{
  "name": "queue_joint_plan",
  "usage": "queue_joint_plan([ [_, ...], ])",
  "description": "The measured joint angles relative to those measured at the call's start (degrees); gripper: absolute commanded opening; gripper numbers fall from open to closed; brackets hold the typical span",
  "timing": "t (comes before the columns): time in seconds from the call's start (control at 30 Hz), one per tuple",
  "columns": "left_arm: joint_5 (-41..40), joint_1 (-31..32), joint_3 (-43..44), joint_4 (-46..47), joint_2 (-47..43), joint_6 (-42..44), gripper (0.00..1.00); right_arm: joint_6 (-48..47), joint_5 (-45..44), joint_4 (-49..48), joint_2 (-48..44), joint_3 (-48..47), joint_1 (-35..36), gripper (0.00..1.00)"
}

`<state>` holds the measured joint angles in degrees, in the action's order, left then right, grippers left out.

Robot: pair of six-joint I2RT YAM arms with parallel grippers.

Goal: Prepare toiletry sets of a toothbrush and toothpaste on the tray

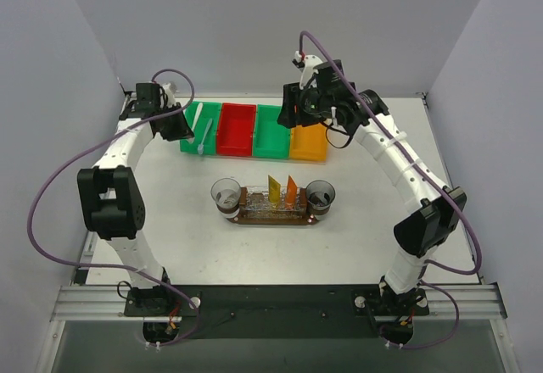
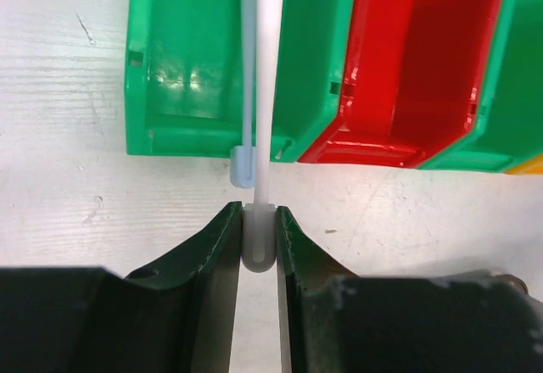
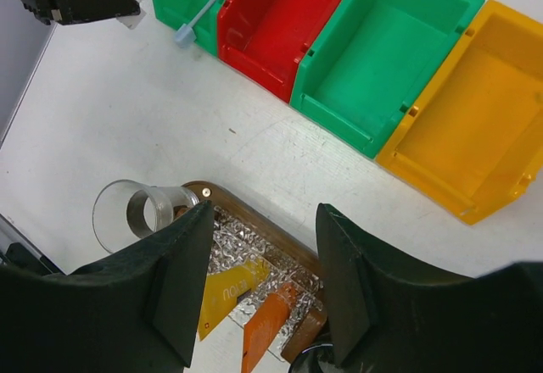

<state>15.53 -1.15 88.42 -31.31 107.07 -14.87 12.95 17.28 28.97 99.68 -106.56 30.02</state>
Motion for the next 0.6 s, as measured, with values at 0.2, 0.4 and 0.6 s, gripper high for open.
queue_joint_plan([
  [0.2,3.39,0.26,0.09,-4.90,-4.39,-0.63,0.00,-3.19,1.64,0.20,2.01,-4.37,0.00,0.47],
  [0.4,9.01,2.99,2.54,-13.84,-6.19,0.11,0.00,-8.72,5.09,-0.44,2.34,-7.48,0.50,0.50],
  [0.6,14.60,6.54,4.90,-19.80,-8.72,0.48,0.00,-18.03,7.23,-0.92,2.34,-7.72,3.93,0.51],
])
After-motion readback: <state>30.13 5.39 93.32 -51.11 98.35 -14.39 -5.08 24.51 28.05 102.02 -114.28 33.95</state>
